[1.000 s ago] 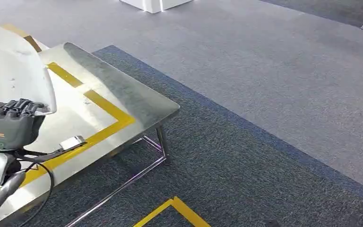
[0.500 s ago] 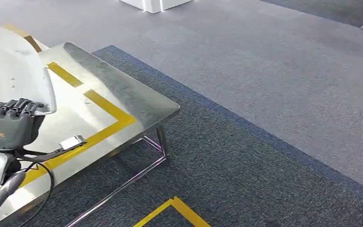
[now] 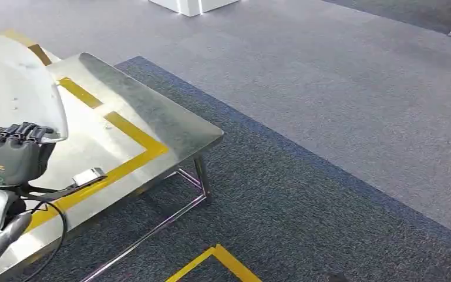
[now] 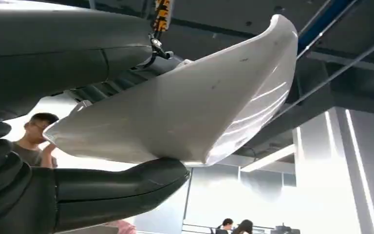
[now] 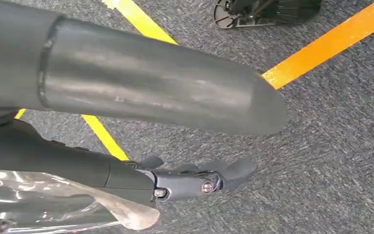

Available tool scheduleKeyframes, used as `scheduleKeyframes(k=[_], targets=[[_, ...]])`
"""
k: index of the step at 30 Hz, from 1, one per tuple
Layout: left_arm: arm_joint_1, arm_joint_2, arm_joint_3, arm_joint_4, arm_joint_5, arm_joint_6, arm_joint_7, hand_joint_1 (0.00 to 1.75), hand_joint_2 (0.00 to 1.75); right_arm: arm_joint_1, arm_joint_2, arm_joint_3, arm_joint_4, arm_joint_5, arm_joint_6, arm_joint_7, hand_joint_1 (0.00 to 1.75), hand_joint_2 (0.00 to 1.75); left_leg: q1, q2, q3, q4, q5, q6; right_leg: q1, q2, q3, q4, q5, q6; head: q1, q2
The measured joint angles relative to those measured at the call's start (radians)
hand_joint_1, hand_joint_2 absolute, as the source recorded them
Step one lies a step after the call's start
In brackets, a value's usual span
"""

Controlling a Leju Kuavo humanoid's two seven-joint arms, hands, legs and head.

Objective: Take the parts from the cabinet and place them on the table.

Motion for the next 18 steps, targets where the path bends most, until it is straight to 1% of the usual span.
scheduleKeyframes(k=[7, 8, 10, 14, 15, 16, 17, 18], targets=[[-0.001, 0.000, 0.000, 0.000, 0.007, -0.003, -0.008, 1.75, 1.75, 0.000, 0.000, -0.004, 0.002, 0.000, 0.009, 0.000, 0.00, 0.00, 0.000, 0.000, 0.000, 0.001, 0.000, 0.000, 0.000, 0.000, 0.000, 0.000, 0.000, 0.000, 0.000, 0.000], [-0.003, 0.000, 0.000, 0.000, 0.008, -0.004, -0.009, 1.75, 1.75, 0.000, 0.000, -0.004, 0.003, 0.000, 0.010, 0.000, 0.00, 0.00, -0.002, 0.000, -0.001, 0.004, -0.003, 0.004, -0.003, 0.000, 0.000, -0.003, 0.002, 0.004, 0.000, 0.000], [-0.007, 0.000, 0.000, 0.000, 0.009, -0.008, -0.009, 1.75, 1.75, 0.000, 0.000, -0.004, 0.006, 0.000, 0.010, 0.000, 0.00, 0.00, -0.003, 0.000, -0.001, 0.005, -0.004, 0.006, -0.004, 0.000, 0.001, -0.003, 0.002, 0.005, 0.000, 0.000], [-0.015, 0.000, 0.000, 0.000, 0.012, -0.016, -0.008, 1.75, 1.75, -0.001, 0.000, -0.006, 0.008, 0.000, 0.010, 0.000, 0.00, 0.00, -0.007, 0.000, -0.002, 0.007, -0.006, 0.015, -0.008, 0.000, 0.003, -0.006, 0.003, 0.014, -0.001, 0.000], [-0.017, 0.000, 0.000, 0.000, 0.012, -0.016, -0.008, 1.75, 1.75, -0.001, 0.000, -0.006, 0.008, 0.000, 0.010, 0.000, 0.00, 0.00, -0.007, 0.000, 0.001, -0.002, -0.001, 0.020, -0.006, 0.000, 0.005, -0.009, 0.005, 0.019, -0.001, 0.000], [-0.018, -0.001, 0.000, 0.000, 0.012, -0.016, -0.008, 1.75, 1.75, -0.001, -0.002, -0.008, 0.008, 0.000, 0.010, 0.000, 0.00, 0.00, 0.005, 0.004, 0.009, -0.018, 0.014, 0.026, -0.007, 0.001, -0.003, 0.000, -0.006, 0.023, 0.000, 0.000], [-0.020, -0.002, 0.000, 0.000, 0.012, -0.016, -0.008, 1.75, 1.75, -0.001, -0.003, -0.010, 0.008, 0.000, 0.010, 0.000, 0.00, 0.00, 0.004, 0.005, 0.012, -0.023, 0.016, 0.030, -0.003, 0.000, -0.014, 0.031, -0.040, 0.025, 0.001, 0.000], [-0.022, -0.002, 0.000, 0.000, 0.013, -0.017, -0.008, 1.75, 1.75, -0.002, -0.003, -0.012, 0.009, 0.001, 0.010, 0.000, 0.00, 0.00, 0.005, 0.005, 0.009, -0.023, 0.016, 0.033, -0.005, 0.000, -0.039, 0.094, -0.080, 0.025, 0.005, 0.000]])
